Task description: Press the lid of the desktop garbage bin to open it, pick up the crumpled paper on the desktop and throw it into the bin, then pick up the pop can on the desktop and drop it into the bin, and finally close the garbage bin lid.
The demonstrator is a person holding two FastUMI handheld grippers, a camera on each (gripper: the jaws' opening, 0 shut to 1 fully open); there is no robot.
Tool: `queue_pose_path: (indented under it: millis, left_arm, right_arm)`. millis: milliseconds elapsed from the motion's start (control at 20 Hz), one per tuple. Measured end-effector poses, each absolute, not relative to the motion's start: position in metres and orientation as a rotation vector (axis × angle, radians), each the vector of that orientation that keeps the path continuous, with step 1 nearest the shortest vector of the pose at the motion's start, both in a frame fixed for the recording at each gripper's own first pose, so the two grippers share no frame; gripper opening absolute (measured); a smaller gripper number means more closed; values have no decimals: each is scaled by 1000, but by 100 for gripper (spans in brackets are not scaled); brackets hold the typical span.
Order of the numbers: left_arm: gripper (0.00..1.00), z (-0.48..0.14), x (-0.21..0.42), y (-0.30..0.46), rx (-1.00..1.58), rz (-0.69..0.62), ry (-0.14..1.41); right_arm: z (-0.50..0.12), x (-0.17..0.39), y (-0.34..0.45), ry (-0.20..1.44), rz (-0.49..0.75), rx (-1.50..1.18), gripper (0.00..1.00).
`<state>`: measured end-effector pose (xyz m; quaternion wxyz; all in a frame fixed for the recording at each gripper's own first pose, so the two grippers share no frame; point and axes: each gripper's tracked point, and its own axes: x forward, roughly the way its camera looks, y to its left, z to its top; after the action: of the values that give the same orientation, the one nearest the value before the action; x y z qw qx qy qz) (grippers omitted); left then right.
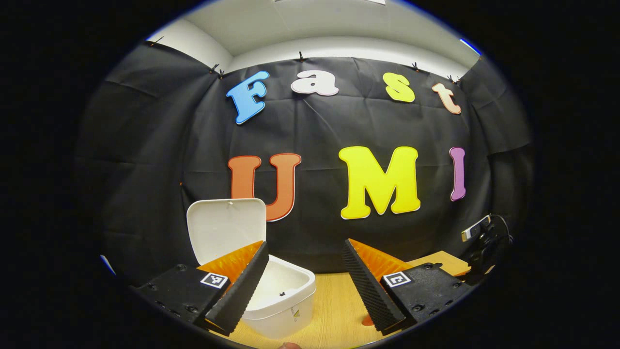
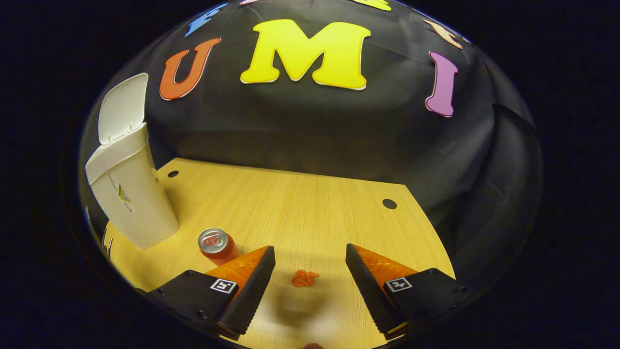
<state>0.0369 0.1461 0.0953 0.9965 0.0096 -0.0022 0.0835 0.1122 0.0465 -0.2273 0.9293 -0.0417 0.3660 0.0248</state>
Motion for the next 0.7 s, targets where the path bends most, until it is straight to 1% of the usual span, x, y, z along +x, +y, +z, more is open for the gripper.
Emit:
queue_pose_path:
  millis: [50, 150, 200, 250, 450, 600, 650, 700]
  left_arm:
    - [100, 94, 39, 143, 14, 165, 2]
    - [100, 90, 44, 140, 4, 161, 12]
    - [100, 89, 46, 138, 1, 162, 16]
    - [100, 88, 49, 138, -3, 160, 17]
    - [100, 85, 54, 139, 8, 144, 26]
    - [100, 80, 57, 138, -3, 113, 40]
    - [100, 80, 58, 140, 0, 112, 40]
    - [100, 79, 58, 141, 2, 106, 42]
  right_arm:
    - [-238, 112, 47, 792, 56, -83, 94]
    - [-259, 112, 48, 861, 62, -76, 95]
    - [-269, 111, 48, 893, 61, -78, 93]
    - [-278, 111, 48, 925, 61, -79, 96]
    - [-313, 106, 52, 1069, 76, -65, 96]
    - [-334, 107, 51, 1143, 65, -67, 96]
    - [-340, 107, 50, 1167, 61, -58, 94]
    - [-344, 105, 47, 1199, 51, -52, 96]
